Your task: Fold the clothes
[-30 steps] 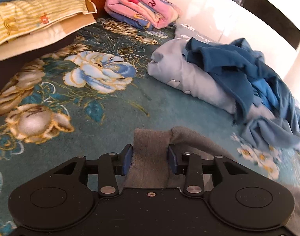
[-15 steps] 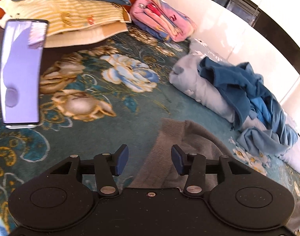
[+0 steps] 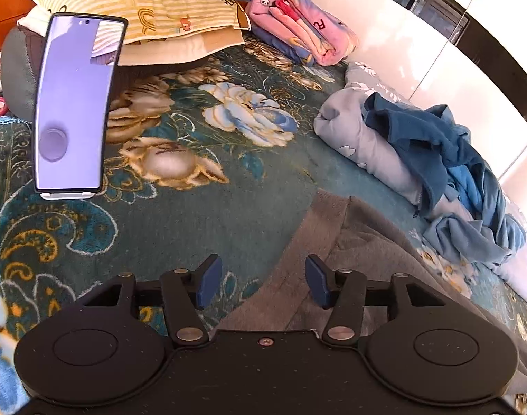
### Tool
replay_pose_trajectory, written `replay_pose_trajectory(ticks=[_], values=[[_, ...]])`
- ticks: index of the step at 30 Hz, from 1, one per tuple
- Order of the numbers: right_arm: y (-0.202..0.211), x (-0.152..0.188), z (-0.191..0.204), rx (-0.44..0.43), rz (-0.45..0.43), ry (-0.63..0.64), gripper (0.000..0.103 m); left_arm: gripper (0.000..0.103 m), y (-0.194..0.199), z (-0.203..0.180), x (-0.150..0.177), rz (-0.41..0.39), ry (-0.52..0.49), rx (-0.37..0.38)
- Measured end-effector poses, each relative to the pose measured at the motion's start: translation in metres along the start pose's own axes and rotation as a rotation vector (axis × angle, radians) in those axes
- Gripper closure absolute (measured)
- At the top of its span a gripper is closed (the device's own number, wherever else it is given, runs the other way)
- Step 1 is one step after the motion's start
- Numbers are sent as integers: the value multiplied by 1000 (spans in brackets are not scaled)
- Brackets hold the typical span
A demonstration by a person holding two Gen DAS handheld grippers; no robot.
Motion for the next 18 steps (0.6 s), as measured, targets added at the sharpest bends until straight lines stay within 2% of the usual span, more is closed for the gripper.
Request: replay_pose_trajectory(ticks=[2, 3, 8, 10, 13, 18], values=[[8, -3, 2, 3, -6, 18, 91, 49, 5, 4, 1, -5, 10, 3], [15, -5, 2, 1, -18, 24, 82, 49, 8, 5, 2, -6, 16, 7], [69, 0, -12, -54, -80, 14, 74, 47, 21, 11, 10, 1, 52, 50], [93, 15, -23, -81, -93, 9, 67, 46, 26, 14, 16, 4, 65, 70], [122, 47, -53, -72, -101, -9, 62, 45, 33, 21, 27, 15, 83, 76], [145, 99, -105, -36, -46, -98, 62, 45, 45, 27, 42, 20, 124, 93]])
Point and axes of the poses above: each gripper's, at about its wrist camera, not at the fingertips, and y roughly against the way its jaws point, z to its left, x to its underside, the point moved 10 cm from there along -y, roughly the way its jaws point, and after that the axes turned 13 degrees about x, right-handed, at the moved point
